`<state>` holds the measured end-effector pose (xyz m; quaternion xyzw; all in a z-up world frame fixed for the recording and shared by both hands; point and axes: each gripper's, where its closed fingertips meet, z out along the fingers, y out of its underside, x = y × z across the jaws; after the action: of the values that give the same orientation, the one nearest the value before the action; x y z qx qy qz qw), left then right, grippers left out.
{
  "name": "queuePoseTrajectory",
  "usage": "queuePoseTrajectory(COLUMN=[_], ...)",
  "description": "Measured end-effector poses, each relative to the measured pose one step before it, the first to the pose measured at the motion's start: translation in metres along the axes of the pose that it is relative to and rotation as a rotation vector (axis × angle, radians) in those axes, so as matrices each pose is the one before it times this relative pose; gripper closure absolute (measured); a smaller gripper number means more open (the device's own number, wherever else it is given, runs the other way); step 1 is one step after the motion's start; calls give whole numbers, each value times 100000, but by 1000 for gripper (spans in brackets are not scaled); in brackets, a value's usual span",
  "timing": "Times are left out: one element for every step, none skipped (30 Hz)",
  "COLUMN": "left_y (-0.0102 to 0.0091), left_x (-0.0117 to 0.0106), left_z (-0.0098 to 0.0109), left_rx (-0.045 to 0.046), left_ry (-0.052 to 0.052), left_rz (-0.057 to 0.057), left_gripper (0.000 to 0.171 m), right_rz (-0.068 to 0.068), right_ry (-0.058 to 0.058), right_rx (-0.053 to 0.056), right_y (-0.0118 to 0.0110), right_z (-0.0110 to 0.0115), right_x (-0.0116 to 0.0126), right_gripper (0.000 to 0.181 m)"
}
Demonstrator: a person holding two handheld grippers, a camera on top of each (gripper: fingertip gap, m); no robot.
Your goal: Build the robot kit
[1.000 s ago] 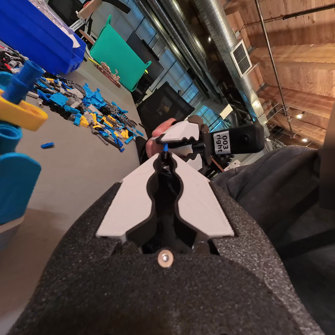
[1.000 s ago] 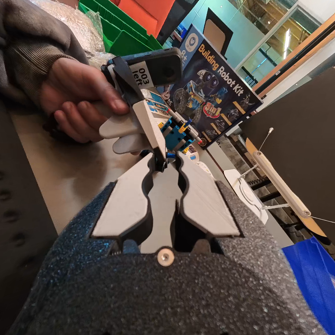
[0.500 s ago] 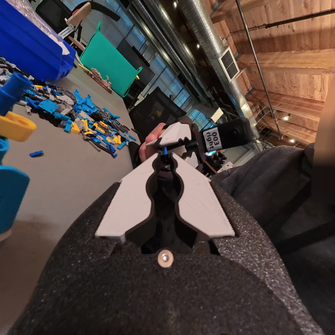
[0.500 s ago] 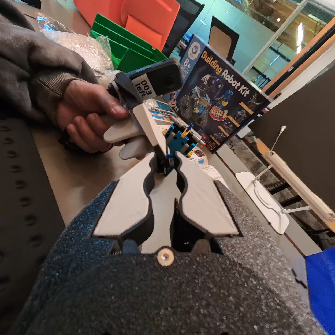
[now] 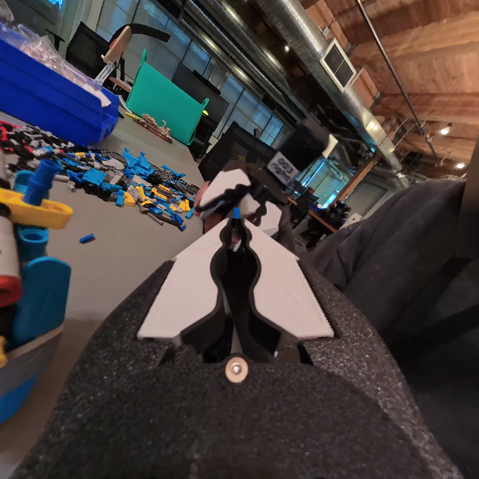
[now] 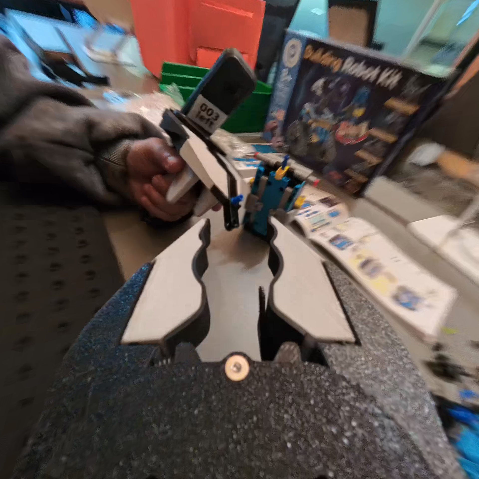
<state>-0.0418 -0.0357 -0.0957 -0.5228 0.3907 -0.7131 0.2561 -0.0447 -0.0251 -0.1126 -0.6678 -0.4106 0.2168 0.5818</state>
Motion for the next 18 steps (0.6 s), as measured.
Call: queuePoseTrajectory(left_y=[-143,-64,133,212,192,94,-11,69,120,0,-78,-122,-69,8,88,236,-208,-129], left_x=[108,256,80,-9,175,189,160,255,230,140,165,165,91,-52,-84,-57,-109,-136], left_z=[-131,-77,-14,19,52,97,62,67,72,62,59,21,6,48,124,187,-50,-73], left_rx=[244,-233,-1230,-1301,-954,-420,270,-405,-831,129,656,1133,808,443,-46,-1053,1412,154], left_ry=[-19,1101,155,-403,1006,997,460,1054,930,392,581,653,230,-723,-989,-780,-1374,-1065], left_rz=[2180,1454,1289,1615,803,18,634,807,566,606,385,261,345,546,568,797,1309,740], left_gripper=[168,168,167,167,167,167,167,167,168,167,167,167,167,166,165,164,165,165], right_rz=[9153,7093,3841,1012,-510,-668,-80,512,61,-289,1126,2283,2890,3259,3334,1754,72,755], right_ry=[-7611,-5420,-4409,-3605,-1785,-444,-1676,-1486,217,-676,-1410,-1517,-1732,-1354,-1561,-388,1281,981], right_rx=[524,847,3048,3314,1918,698,-1280,-2065,-621,421,529,976,374,-317,-859,-887,227,1080], right_y=[209,-61,-474,-506,-311,-76,262,315,71,-77,-99,-151,-21,140,206,107,-76,-189], right_z=[-233,-287,-346,-283,-162,-25,133,183,44,-86,-66,1,70,120,270,345,163,14], right_x=[-230,-84,-293,-506,-384,-200,-288,-198,31,-105,-118,-99,-89,23,-30,-14,124,161], right_gripper=[139,139,142,151,156,157,163,165,172,172,173,173,173,173,173,173,173,173])
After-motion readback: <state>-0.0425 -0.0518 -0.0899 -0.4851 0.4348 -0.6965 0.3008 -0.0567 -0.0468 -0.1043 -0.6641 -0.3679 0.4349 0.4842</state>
